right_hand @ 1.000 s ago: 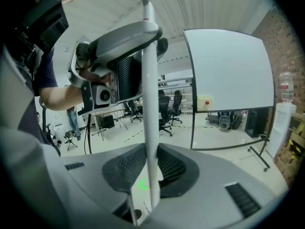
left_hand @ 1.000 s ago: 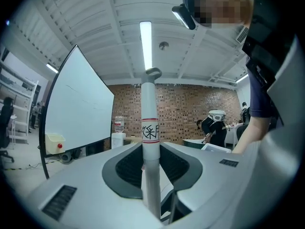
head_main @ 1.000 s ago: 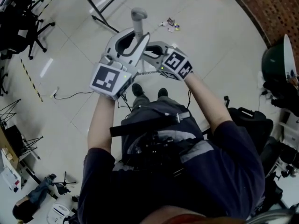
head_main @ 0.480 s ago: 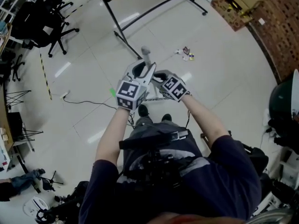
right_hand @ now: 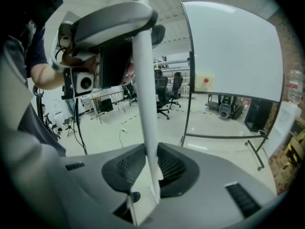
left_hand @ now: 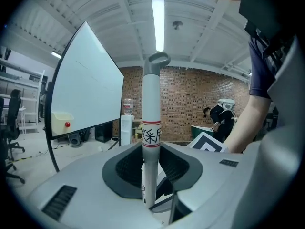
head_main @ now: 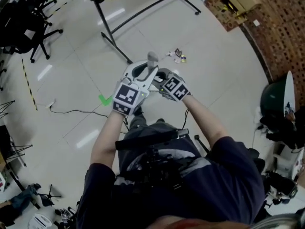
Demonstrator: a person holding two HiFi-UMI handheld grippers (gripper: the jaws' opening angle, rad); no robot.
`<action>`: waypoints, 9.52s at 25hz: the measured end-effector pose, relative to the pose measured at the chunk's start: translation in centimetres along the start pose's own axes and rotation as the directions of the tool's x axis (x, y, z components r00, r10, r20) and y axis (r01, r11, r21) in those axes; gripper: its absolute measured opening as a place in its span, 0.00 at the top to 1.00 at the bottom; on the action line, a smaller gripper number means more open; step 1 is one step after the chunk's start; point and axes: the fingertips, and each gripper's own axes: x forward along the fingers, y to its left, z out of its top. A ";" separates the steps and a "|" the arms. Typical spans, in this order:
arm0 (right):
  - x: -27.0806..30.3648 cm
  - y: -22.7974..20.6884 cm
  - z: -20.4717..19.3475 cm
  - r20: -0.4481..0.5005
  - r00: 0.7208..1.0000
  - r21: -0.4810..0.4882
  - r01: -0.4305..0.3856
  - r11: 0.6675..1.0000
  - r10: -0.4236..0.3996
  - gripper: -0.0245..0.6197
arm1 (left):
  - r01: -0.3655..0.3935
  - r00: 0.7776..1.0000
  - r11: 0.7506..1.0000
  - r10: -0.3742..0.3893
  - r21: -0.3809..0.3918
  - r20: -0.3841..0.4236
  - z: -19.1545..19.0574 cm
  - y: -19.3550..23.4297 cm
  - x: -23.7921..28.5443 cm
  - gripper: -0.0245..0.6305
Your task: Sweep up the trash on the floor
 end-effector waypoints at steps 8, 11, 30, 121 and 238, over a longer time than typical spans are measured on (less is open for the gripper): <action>1.4 -6.9 5.0 0.012 0.997 0.005 0.076 0.997 -0.076 0.82 | 0.119 0.992 0.988 -0.123 0.103 0.034 4.3 5.0 4.0 0.81; 1.6 -9.4 6.1 0.013 0.997 -0.007 0.081 0.997 -0.080 0.82 | 0.115 0.992 0.987 -0.119 0.111 0.035 5.4 6.4 5.6 0.81; 7.5 -29.2 6.2 -0.008 0.986 0.010 -0.167 0.986 0.167 0.81 | -0.139 0.989 0.990 0.140 0.034 -0.044 5.3 19.9 23.7 0.81; 32.0 -57.6 5.5 -0.198 0.957 0.064 -0.201 0.977 0.210 0.58 | -0.476 0.844 0.737 0.228 -0.480 -0.486 -19.4 42.3 31.9 0.74; -22.3 -3.6 0.8 0.226 0.973 0.353 -0.037 0.935 -0.047 0.95 | -0.270 0.928 0.953 0.296 0.140 -0.225 0.2 -10.0 5.2 0.94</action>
